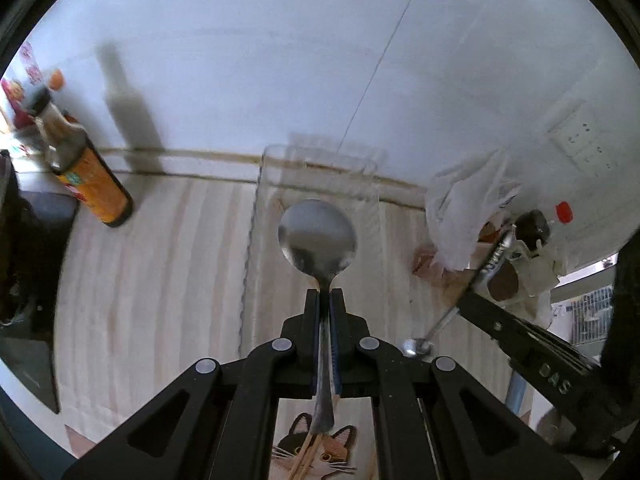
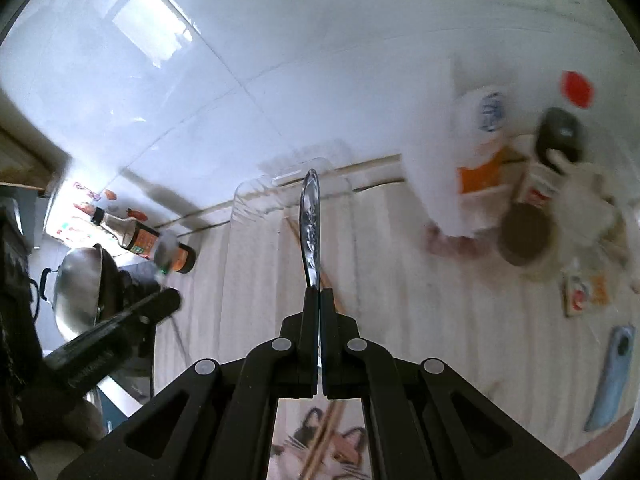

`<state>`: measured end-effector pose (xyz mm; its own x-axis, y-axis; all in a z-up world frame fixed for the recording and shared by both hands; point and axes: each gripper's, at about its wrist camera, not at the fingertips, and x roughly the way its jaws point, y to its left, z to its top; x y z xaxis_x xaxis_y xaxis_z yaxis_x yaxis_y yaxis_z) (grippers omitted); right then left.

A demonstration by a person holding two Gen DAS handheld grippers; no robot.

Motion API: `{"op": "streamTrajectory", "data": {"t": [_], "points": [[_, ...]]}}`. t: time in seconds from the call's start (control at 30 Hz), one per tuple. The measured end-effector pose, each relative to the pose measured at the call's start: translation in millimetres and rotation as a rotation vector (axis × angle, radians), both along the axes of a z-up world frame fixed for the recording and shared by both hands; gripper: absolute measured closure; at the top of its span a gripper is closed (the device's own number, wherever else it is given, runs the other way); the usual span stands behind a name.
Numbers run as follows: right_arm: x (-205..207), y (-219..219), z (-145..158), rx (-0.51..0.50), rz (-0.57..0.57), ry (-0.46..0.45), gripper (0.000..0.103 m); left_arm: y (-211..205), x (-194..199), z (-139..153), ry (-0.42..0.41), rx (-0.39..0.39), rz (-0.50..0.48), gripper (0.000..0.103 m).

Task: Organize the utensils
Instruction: 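Carry the spoon and knife over the clear basket and open both grippers, then grasp a wooden chopstick from the mat with the left gripper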

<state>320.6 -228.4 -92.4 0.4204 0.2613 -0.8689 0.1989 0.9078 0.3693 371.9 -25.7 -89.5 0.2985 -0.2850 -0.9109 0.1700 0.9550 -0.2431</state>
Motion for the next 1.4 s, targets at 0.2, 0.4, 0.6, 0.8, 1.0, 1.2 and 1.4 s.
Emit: {"op": "streamTrajectory", "data": {"t": [0.2,0.4,0.6,0.8,1.0,1.2,1.4], "points": [[35,5,-35,0.034,-0.012,0.139,0.096,8,4,-3,-0.002,0.054,0.021,0.094],[0,-8,-31,-0.027,-0.042,0.121,0.063,27,-38,3,-0.154,0.208,0.093,0.036],[-62,-25,-39,-0.080,-0.099,0.080,0.048,44,-89,-21,-0.208,0.275,0.102,0.001],[-125,-36,-76,-0.061,-0.144,0.169,0.053,38,-124,-85,-0.053,0.302,0.006,0.001],[-167,-37,-111,-0.023,-0.165,0.252,0.096,16,-154,-145,0.098,0.312,-0.117,0.014],[-185,-34,-118,-0.030,-0.165,0.269,0.096,-7,-171,-183,0.185,0.298,-0.221,0.071],[-185,-28,-116,-0.037,-0.153,0.274,0.096,2,-178,-181,0.188,0.240,-0.122,0.098]]}}
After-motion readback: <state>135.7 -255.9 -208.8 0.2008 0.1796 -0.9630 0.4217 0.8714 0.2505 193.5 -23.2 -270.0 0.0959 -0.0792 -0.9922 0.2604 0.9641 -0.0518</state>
